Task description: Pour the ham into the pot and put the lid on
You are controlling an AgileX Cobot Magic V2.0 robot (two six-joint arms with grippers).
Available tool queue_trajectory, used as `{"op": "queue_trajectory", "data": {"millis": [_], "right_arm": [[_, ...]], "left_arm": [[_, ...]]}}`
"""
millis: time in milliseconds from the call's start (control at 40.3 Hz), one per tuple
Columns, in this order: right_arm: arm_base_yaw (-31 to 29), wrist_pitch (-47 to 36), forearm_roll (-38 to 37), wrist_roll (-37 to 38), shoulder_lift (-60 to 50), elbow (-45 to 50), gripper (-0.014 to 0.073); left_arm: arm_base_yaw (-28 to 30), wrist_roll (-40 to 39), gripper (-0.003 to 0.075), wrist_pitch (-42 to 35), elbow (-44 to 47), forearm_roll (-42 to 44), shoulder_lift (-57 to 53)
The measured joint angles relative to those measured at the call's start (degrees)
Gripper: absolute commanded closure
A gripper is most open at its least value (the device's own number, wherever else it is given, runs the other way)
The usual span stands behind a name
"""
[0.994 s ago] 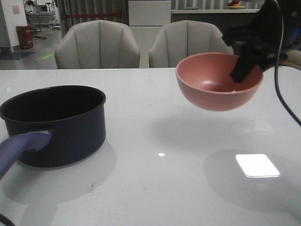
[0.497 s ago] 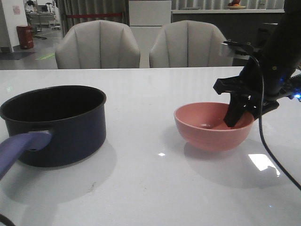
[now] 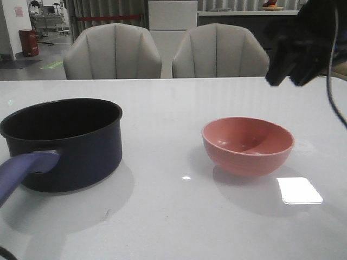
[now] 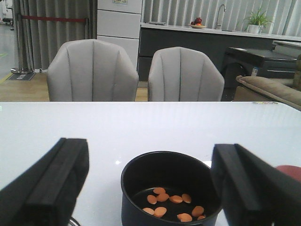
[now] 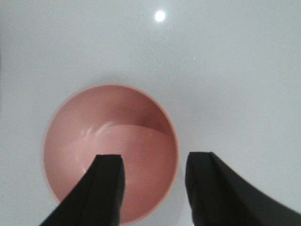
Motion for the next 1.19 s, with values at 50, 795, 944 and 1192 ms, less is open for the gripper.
{"op": "queue_trajectory", "data": {"millis": [50,795,944,1192], "right_arm": [[0.0,-0.5,-0.1,0.0,-4.6,1.5,0.0171],[4.5,-36.7,0.5,-0.1,-67.1,50.5,0.0171],[4.5,-38.3,0.8,-0.1,-72.3,57.9,0.0181],[4.5,-38.9,0.9,-0.1,-73.0,60.9,0.0442]], "left_arm": [[0.0,0.0,0.0134,0.0,0.0,0.0,0.0],[0.0,0.0,0.0135,0.0,0.1,0.0,0.0],[0.0,0.0,0.0134,0.0,0.1,0.0,0.0],[0.0,0.0,0.0134,0.0,0.1,0.0,0.0]]}}
